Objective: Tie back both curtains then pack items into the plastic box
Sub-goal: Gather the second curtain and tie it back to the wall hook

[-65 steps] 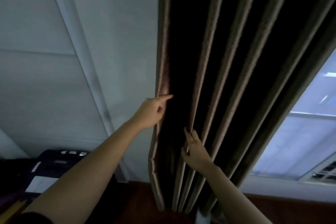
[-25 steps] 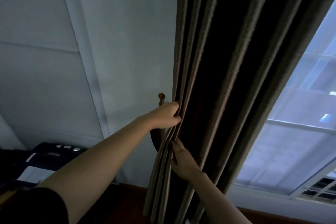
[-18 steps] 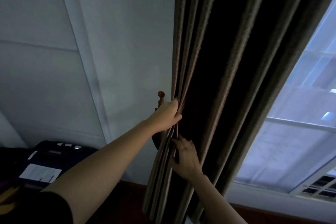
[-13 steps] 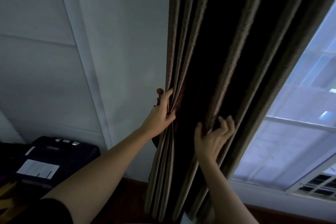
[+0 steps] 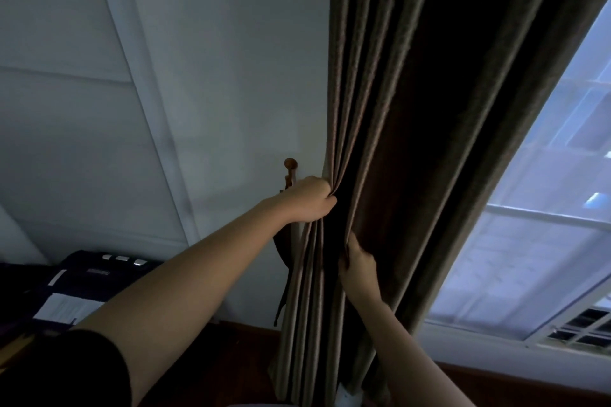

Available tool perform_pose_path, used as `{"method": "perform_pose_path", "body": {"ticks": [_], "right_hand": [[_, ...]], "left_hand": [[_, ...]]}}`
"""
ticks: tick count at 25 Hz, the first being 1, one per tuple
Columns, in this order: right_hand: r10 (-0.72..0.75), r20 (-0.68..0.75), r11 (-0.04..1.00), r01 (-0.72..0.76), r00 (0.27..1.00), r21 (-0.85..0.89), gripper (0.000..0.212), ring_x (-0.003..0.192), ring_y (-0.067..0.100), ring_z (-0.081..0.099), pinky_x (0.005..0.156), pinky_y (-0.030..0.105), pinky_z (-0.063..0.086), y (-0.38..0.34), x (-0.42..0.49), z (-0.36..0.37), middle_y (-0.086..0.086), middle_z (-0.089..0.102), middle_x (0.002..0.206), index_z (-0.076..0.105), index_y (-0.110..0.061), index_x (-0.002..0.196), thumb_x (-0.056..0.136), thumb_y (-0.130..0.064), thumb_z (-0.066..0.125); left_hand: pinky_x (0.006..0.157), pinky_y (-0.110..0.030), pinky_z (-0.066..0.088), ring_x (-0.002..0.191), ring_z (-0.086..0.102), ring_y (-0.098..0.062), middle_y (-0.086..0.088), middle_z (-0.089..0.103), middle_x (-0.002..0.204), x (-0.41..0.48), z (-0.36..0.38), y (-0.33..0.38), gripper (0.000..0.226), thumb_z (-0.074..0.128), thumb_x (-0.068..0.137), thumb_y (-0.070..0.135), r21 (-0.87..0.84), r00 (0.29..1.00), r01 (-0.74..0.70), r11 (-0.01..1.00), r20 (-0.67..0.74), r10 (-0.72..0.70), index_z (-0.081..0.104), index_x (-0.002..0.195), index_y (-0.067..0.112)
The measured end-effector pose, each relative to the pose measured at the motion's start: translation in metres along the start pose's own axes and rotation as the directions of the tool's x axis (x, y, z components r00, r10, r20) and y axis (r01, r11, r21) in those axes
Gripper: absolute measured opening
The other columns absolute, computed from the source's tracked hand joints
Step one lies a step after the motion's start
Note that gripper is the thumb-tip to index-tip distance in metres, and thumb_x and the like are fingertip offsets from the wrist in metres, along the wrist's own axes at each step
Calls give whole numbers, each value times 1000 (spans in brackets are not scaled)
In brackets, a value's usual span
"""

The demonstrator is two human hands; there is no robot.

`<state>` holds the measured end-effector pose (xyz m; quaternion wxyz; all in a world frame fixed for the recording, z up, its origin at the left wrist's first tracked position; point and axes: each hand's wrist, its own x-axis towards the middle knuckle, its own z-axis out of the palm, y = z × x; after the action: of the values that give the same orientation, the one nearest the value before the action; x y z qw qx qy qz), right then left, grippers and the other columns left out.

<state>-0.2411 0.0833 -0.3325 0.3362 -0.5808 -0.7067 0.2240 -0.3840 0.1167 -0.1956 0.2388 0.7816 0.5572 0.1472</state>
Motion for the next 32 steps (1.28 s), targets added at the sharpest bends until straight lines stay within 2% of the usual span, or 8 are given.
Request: {"method": "perform_pose_path", "body": {"ticks": [11,14,17,19,21,23,27,32], "right_hand": [[58,225,996,-42,973,-76,58,97,25,65,89,35,53,-1,6,11,12,66,109,23,-18,147,94,-5,43],[73,360,992,-29,930,-125,69,120,24,53,103,38,44,-7,2,9,10,54,132,16,-18,149,90,-16,53],[-96,-134,960,57,986,-273,77,143,22,21,117,41,14,-6,-11,-5,7,23,155,23,-16,147,81,-31,60],[-73,-631,997,59,772,-44,68,137,28,31,114,41,24,-12,-5,-32,17,34,146,36,-7,136,78,-25,65],[77,-748,976,105,659,192,69,133,30,33,113,28,24,-24,17,-68,20,34,142,34,-1,136,78,-18,69],[170,-709,947,87,685,311,72,129,27,40,102,11,27,-34,46,-100,16,41,140,31,-4,139,81,-18,69],[147,-532,966,-5,834,260,41,104,26,62,81,19,40,-32,65,-113,11,66,113,48,-10,128,89,-13,59],[14,-61,999,-11,998,53,52,111,26,62,97,36,49,11,18,-36,11,65,119,46,-12,136,87,3,51]], "left_hand": [[53,-28,34,50,39,-11,1,40,58,4,5,16,28,51,89,22,-137,996,18,990,93,-5,42,65,12],[47,-26,33,43,37,-11,2,38,52,5,13,23,36,50,91,25,-115,1000,-29,993,-10,28,37,59,13],[50,-30,34,44,36,-16,-1,37,52,6,17,15,36,42,93,22,-170,997,-24,985,-77,11,33,60,13],[53,-33,36,48,38,-20,-2,39,52,6,17,8,37,41,93,21,-206,996,-10,978,-88,-8,34,58,13],[54,-33,35,48,36,-21,-3,36,50,4,18,6,39,41,93,19,-231,994,-7,973,-104,-17,32,55,14],[54,-33,34,45,34,-17,-2,35,49,3,17,7,41,42,93,18,-242,993,-2,970,-117,-27,29,53,14],[49,-29,31,41,29,-12,0,32,47,1,17,10,44,41,93,16,-241,993,-3,971,-119,-27,27,51,14],[49,-29,30,42,29,-13,1,32,48,5,20,20,45,40,95,18,-243,996,3,970,-82,-24,27,52,15]]}}
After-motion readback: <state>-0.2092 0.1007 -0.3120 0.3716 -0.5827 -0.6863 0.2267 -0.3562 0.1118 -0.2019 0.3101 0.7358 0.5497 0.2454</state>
